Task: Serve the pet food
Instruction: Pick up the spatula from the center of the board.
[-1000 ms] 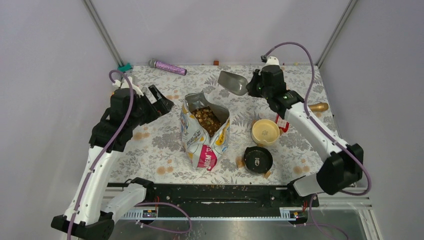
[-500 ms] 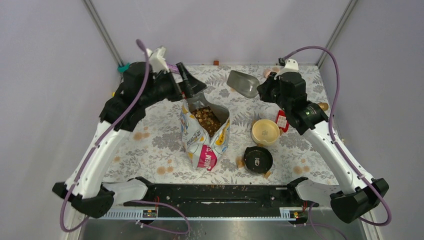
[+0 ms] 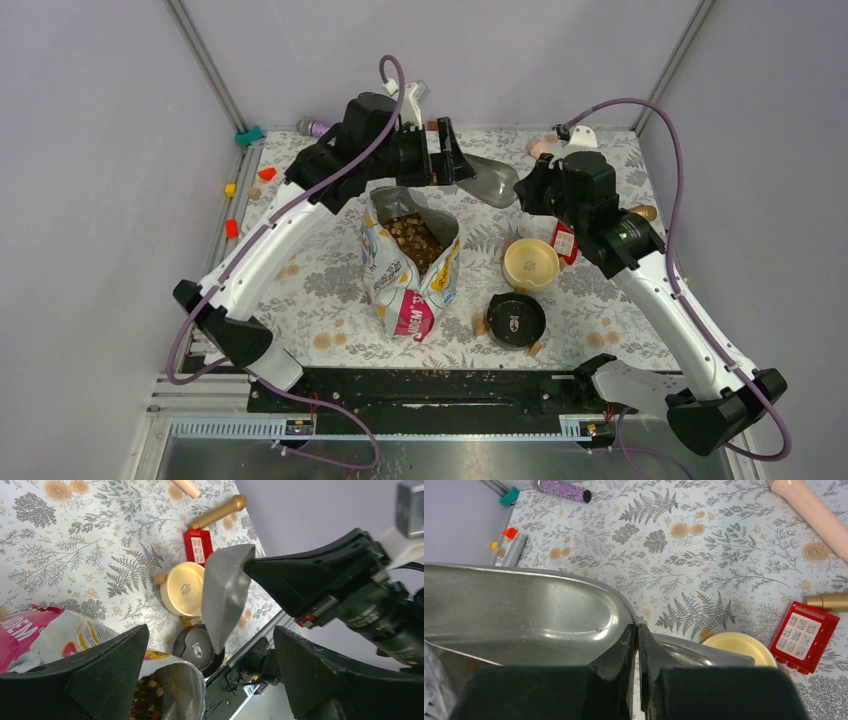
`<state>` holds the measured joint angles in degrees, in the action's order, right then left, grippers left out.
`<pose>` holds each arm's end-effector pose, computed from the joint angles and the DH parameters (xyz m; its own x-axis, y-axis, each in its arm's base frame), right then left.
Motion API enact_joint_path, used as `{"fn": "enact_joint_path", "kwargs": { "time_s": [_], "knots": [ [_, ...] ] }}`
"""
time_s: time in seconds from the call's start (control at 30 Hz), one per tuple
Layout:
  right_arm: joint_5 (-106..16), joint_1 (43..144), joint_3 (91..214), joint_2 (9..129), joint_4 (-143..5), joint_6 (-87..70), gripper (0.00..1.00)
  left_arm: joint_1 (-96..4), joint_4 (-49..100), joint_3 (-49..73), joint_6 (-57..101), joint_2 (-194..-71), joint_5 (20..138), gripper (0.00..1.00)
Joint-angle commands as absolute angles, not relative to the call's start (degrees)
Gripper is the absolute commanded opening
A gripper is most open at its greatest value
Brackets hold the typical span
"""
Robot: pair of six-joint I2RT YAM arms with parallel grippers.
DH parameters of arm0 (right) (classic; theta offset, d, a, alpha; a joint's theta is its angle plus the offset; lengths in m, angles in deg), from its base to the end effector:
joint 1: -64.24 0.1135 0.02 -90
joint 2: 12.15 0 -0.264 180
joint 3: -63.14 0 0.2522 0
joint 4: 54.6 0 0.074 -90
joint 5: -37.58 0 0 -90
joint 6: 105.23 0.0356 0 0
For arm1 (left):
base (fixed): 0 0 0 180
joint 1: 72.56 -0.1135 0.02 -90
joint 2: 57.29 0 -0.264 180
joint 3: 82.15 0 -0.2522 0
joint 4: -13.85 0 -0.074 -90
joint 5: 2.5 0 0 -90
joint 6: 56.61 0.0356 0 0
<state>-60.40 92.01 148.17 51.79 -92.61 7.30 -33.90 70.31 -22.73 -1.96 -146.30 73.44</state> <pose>0.2181 0.1092 0.4096 -0.3696 0.2342 -0.8992 -0.2190 0.9185 0.3293 0.2513 -0.2121 0.4638 -0.7182 -0.1442 -0.6807 0.4445 0.6577 -0.6082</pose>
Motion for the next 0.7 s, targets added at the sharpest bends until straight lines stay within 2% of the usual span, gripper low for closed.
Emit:
{"fn": "enact_joint_path", "kwargs": {
  "time_s": [0.0, 0.17, 0.3, 0.43, 0.47, 0.53, 0.57, 0.6, 0.63, 0.67],
  "knots": [
    [-57.80, 92.76, 148.74, 49.10, -90.31, 6.72, 0.00, -33.38, 70.94, -27.60, 0.44, -148.07, 74.30, 0.95],
    [-56.33, 92.81, 148.53, 48.55, -90.30, 6.93, 0.00, -32.91, 71.02, -28.02, 0.49, -149.95, 72.03, 0.80],
    [-54.54, 92.98, 148.28, 48.28, -89.50, 7.39, 0.00, -31.85, 70.94, -26.13, 0.24, -150.39, 71.15, 0.63],
    [-52.99, 93.13, 147.71, 48.06, -88.98, 7.99, 0.00, -31.23, 70.99, -25.68, -0.12, -151.04, 70.32, 0.41],
    [-52.70, 93.22, 147.47, 47.92, -88.83, 8.10, 0.00, -31.06, 70.95, -25.68, -0.29, -151.05, 70.27, 0.31],
    [-52.61, 93.24, 146.99, 47.44, -88.78, 8.24, 0.00, -30.76, 70.96, -25.64, -0.55, -150.80, 70.74, 0.04],
    [-51.08, 93.24, 146.76, 47.26, -88.79, 8.30, 0.00, -30.64, 70.90, -25.39, -0.72, -150.51, 71.09, 0.00],
    [-49.96, 93.24, 146.37, 46.82, -88.93, 8.39, 0.00, -30.59, 70.51, -24.78, -1.04, -149.96, 71.15, 0.00],
    [-48.82, 93.24, 145.51, 46.14, -88.86, 8.60, 0.07, -30.54, 69.70, -23.58, -1.38, -149.13, 71.07, 0.00],
    [-47.36, 93.24, 144.24, 45.14, -88.25, 8.84, 0.21, -30.55, 68.46, -22.07, -1.71, -147.88, 70.81, 0.00]
  ]
}}
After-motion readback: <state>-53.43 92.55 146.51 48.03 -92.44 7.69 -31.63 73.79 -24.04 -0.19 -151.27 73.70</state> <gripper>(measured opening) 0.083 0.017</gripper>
